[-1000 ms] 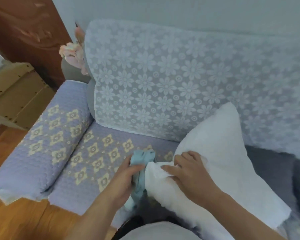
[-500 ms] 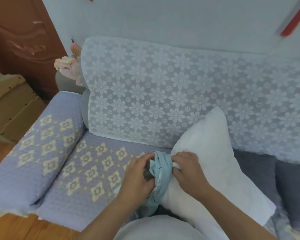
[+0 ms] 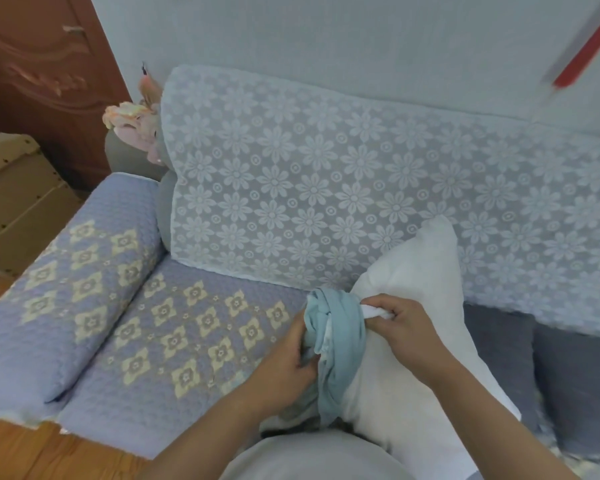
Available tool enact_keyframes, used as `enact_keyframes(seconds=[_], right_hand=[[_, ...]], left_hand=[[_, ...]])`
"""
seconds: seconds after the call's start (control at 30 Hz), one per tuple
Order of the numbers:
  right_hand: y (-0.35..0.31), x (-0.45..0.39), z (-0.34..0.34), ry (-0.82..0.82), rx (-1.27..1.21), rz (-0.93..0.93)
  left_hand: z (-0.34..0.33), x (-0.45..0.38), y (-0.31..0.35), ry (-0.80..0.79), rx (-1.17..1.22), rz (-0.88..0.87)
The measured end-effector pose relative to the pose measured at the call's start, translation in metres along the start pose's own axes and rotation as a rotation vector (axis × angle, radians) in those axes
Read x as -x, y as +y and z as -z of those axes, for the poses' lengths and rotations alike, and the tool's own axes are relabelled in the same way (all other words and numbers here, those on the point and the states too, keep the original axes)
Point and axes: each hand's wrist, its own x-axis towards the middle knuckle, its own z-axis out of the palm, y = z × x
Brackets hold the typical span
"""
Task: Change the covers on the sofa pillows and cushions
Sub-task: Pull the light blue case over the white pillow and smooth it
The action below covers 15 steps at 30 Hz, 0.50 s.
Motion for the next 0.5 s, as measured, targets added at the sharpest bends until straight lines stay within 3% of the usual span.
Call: enact_keyframes(seconds=[0.1,0.27,0.4,0.5], right_hand=[[-0.003,0.000,-0.001,0.038,-0.004,-0.018],[-0.021,-0.002,0.003,0.124,-0.089,0.021],[-0.042,-0.008,0.017,0.165,-0.193,0.064],[-0.045,-0.013,0.019,0.154,-0.219,0.077]], left_hand=[[-0.006,-0.002,-0.001,0.012,-0.072,-0.024],[-0.017,-0.004,0.001,0.286,-0.384,-0.191],[0.010,-0.009,0.030,0.200,-0.070,-0.304],[0.027,-0.029,0.047,0.100,-0.229,-0.318]])
